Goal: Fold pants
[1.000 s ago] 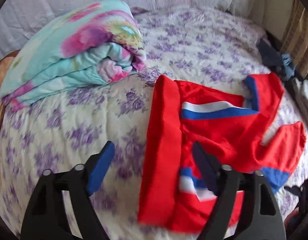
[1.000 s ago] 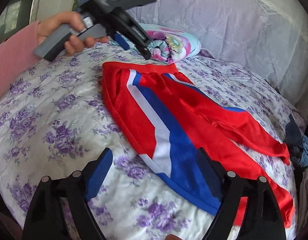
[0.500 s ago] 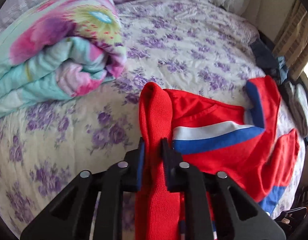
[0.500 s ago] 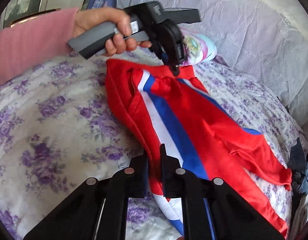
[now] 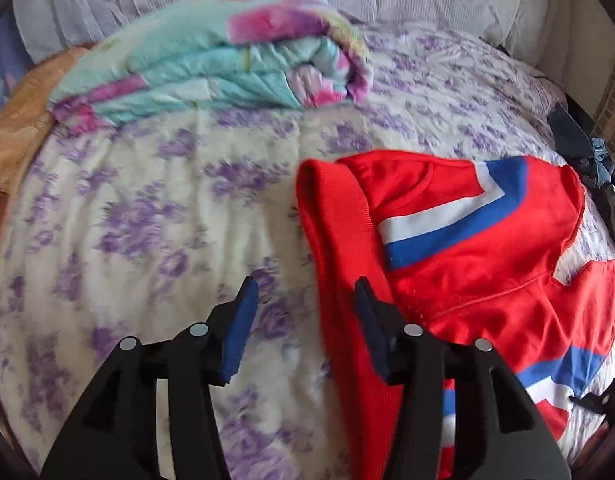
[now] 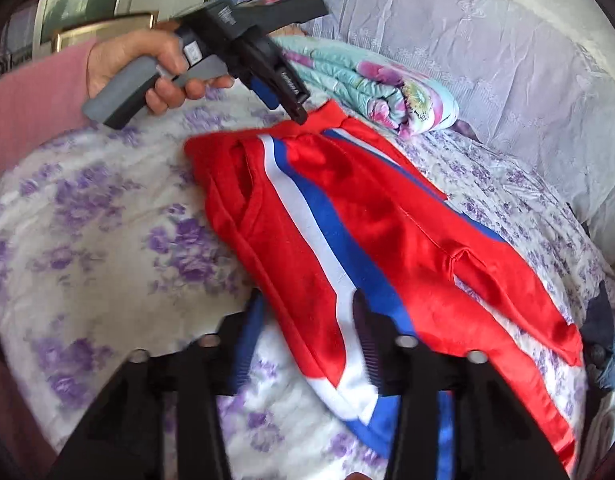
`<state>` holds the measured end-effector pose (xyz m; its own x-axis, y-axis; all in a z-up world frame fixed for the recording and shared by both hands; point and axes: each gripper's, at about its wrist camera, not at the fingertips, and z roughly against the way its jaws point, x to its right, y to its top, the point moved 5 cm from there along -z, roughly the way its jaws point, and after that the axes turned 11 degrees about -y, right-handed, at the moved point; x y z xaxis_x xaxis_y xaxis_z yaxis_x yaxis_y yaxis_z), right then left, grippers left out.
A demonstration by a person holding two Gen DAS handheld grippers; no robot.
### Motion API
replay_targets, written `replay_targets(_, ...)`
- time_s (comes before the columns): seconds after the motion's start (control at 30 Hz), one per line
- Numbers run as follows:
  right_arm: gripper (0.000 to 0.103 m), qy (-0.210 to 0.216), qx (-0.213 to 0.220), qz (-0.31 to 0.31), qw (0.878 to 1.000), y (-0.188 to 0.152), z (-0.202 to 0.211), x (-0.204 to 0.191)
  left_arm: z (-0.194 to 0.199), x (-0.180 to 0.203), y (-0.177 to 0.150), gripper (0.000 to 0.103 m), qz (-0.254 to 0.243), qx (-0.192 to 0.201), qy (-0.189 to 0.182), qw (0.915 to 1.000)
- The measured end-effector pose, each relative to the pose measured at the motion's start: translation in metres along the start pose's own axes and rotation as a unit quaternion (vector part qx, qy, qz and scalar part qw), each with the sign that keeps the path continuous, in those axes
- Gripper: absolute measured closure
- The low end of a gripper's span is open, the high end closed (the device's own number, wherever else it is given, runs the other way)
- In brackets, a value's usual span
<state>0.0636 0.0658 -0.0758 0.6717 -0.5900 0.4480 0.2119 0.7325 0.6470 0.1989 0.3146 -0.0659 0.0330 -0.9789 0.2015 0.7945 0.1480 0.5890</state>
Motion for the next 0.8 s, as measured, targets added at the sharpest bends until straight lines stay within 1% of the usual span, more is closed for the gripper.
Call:
replay_targets(0.03, 0.043, 0.004, 0.008, -0.018, 1.0, -0.002, 0.008, 0.008, 0.012, 0.005, -0.002, 0.051, -0.009, 0.015, 0.008, 0.9998)
replay_targets(0.07, 0.036, 0.001, 0.015, -0.046, 0.999, -0.006, 0.017, 0.019, 0.023, 0.012, -0.003, 0.043, -0.015, 0.03, 0.007, 0.9994)
replay_targets(0.1, 0.035, -0.006, 0.018, -0.076, 0.997, -0.009, 0.022, 0.034, 0.031, 0.022, -0.006, 0.033, -0.02, 0.04, -0.001, 0.999)
replay_targets(0.13, 0.035, -0.011, 0.017, -0.102, 0.995, -0.013, 0.023, 0.046, 0.037, 0.033, -0.011, 0.03, -0.025, 0.047, -0.017, 0.9985)
replay_targets(0.17, 0.035, -0.022, 0.013, -0.135, 0.991, -0.019, 0.023, 0.064, 0.039, 0.05, -0.017, 0.029, -0.035, 0.048, -0.041, 0.9974)
replay_targets(0.2, 0.034, -0.036, 0.003, -0.166, 0.985, -0.027, 0.02, 0.08, 0.037, 0.065, -0.024, 0.028, -0.048, 0.042, -0.064, 0.9959)
replay_targets(0.23, 0.033, -0.045, -0.011, -0.196, 0.98, -0.037, 0.015, 0.095, 0.032, 0.081, -0.035, 0.028, -0.065, 0.029, -0.087, 0.9937)
replay_targets(0.27, 0.029, -0.047, -0.034, -0.233, 0.971, -0.054, 0.008, 0.113, 0.024, 0.093, -0.045, 0.028, -0.08, 0.016, -0.09, 0.9926)
replay_targets(0.3, 0.028, -0.05, -0.06, -0.256, 0.964, -0.068, 0.0, 0.122, 0.013, 0.099, -0.057, 0.028, -0.095, 0.0, -0.076, 0.9926)
replay_targets(0.33, 0.028, -0.067, -0.11, -0.283, 0.95, -0.095, -0.012, 0.136, 0.001, 0.101, -0.07, 0.027, -0.109, -0.016, -0.048, 0.9928)
replay_targets(0.37, 0.027, -0.08, -0.147, -0.3, 0.939, -0.115, -0.023, 0.147, -0.007, 0.099, -0.079, 0.02, -0.118, -0.02, -0.022, 0.9926)
replay_targets(0.4, 0.027, -0.074, -0.164, -0.322, 0.93, -0.134, -0.026, 0.155, -0.007, 0.097, -0.083, 0.015, -0.121, -0.01, -0.012, 0.9926)
replay_targets(0.43, 0.027, -0.047, -0.138, -0.343, 0.928, -0.14, -0.018, 0.16, -0.003, 0.095, -0.082, 0.013, -0.115, -0.011, -0.009, 0.9933)
replay_targets(0.47, 0.027, -0.037, -0.137, -0.352, 0.925, -0.144, -0.008, 0.164, 0.0, 0.091, -0.081, 0.012, -0.105, -0.016, -0.012, 0.9943)
replay_targets(0.53, 0.027, -0.054, -0.144, -0.34, 0.928, -0.148, 0.005, 0.172, 0.008, 0.078, -0.074, 0.012, -0.075, -0.014, -0.017, 0.9969)
replay_targets(0.57, 0.023, -0.079, -0.145, -0.332, 0.929, -0.149, 0.013, 0.179, 0.012, 0.072, -0.071, 0.013, -0.065, -0.01, -0.013, 0.9978)
replay_targets(0.6, 0.019, -0.094, -0.144, -0.328, 0.929, -0.15, 0.014, 0.187, 0.017, 0.066, -0.067, 0.013, -0.051, -0.001, -0.008, 0.9986)
replay_targets(0.67, 0.014, -0.107, -0.123, -0.326, 0.931, -0.148, 0.022, 0.201, 0.027, 0.063, -0.062, 0.013, -0.032, 0.019, -0.019, 0.9991)
replay_targets(0.7, 0.013, -0.112, -0.116, -0.328, 0.931, -0.147, 0.021, 0.209, 0.03, 0.065, -0.059, 0.013, -0.022, 0.026, -0.031, 0.9989)
replay_targets(0.73, 0.013, -0.118, -0.113, -0.334, 0.928, -0.147, 0.016, 0.219, 0.03, 0.067, -0.058, 0.013, -0.016, 0.029, -0.043, 0.9985)
replay_targets(0.8, 0.013, -0.118, -0.106, -0.359, 0.92, -0.148, 0.006, 0.24, 0.024, 0.074, -0.057, 0.012, -0.009, 0.027, -0.067, 0.9973)
